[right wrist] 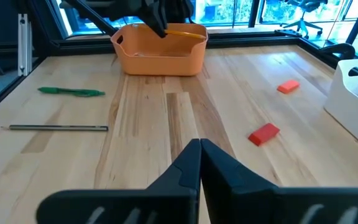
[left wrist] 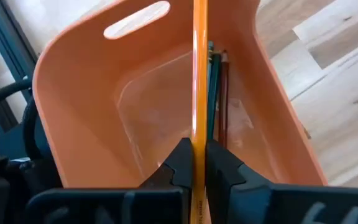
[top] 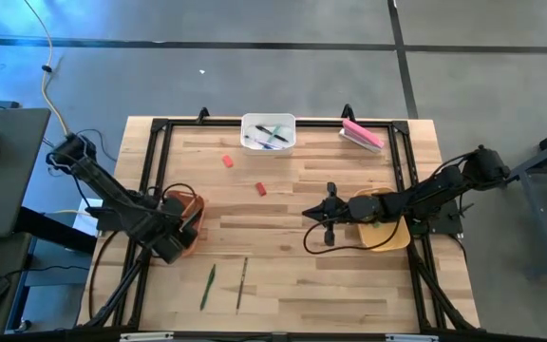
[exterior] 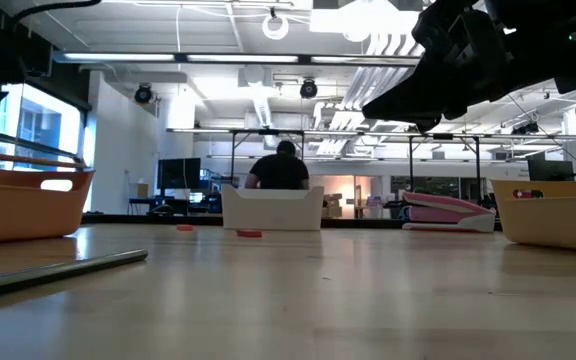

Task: Sort crayons/erasers/pens/pencils in bins
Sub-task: Put the orange pencil into the orange bin, then put the red eraser into the yellow bin

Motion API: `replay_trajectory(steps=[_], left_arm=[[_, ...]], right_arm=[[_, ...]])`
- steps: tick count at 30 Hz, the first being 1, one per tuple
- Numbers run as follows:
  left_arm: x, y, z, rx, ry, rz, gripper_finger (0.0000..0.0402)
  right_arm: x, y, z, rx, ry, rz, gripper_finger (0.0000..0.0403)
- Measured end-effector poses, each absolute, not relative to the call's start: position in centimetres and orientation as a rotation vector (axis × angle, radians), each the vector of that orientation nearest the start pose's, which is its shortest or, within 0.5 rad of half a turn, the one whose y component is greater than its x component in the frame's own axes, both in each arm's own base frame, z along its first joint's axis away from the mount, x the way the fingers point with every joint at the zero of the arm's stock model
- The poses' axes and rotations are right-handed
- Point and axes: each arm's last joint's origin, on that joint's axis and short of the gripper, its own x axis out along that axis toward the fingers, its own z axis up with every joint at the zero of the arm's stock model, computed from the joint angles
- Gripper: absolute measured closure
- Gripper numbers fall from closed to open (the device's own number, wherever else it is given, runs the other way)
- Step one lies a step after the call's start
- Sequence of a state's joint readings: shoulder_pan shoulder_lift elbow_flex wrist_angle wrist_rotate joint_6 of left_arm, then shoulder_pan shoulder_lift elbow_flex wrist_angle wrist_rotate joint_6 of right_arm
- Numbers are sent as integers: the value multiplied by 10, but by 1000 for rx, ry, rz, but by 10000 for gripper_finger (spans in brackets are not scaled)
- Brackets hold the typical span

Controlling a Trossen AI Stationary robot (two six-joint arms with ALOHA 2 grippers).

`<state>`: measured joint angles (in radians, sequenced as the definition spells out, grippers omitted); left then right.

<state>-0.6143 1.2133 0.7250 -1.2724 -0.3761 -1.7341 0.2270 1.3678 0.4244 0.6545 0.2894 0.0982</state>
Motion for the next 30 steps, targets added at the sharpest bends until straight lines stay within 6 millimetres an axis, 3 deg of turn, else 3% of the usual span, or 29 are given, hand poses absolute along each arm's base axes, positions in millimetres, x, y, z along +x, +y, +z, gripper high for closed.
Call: replay_trajectory(steps=[19,30], left_arm=[[148,-94,165,-517,1200,1160,394],[150,-96,162,-506,1210,1151,321]], right_arm=[[245,58,174,-4,254,-31,403],[244,59,172,-19,270,-28,403]])
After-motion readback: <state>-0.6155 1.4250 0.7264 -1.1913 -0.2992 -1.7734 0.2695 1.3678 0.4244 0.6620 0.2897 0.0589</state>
